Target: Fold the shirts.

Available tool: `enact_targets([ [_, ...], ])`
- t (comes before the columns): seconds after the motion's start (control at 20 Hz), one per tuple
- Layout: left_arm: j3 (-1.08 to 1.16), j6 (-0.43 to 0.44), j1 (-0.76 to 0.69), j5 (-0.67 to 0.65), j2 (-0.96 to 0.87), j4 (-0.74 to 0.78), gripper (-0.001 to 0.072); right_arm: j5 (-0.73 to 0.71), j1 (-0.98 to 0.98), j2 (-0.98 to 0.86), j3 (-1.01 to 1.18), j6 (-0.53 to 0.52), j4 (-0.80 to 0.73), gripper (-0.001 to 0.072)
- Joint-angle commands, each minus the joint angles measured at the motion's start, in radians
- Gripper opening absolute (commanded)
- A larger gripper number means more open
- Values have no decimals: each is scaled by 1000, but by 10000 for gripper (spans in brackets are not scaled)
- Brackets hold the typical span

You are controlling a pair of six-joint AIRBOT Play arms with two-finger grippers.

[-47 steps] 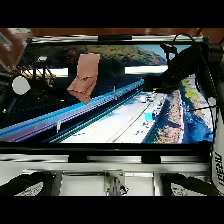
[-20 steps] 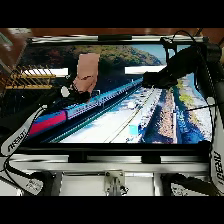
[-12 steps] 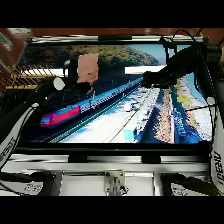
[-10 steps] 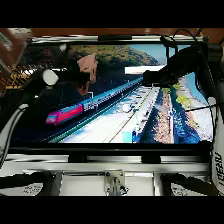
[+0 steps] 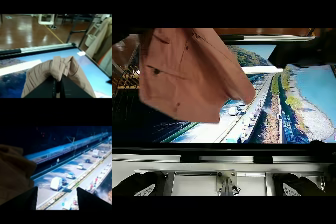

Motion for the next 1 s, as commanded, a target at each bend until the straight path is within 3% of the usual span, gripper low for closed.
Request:
enact_targets([
  [0.0,7,-19,-61,-143,51,1,47,-13,0,135,31,-2,-50,597],
  [0.2,-103,-19,-237,-146,40,2,47,-101,0,239,31,-1,-148,597],
  [0.5,-335,2,-444,-142,0,66,47,-234,0,256,30,-1,-207,597],
  [0.8,-666,-208,-530,-143,-28,66,47,-236,0,256,-3,26,-182,597],
  [0.95,-727,-242,-529,-205,-18,76,47,-231,0,256,-127,39,-106,597],
])
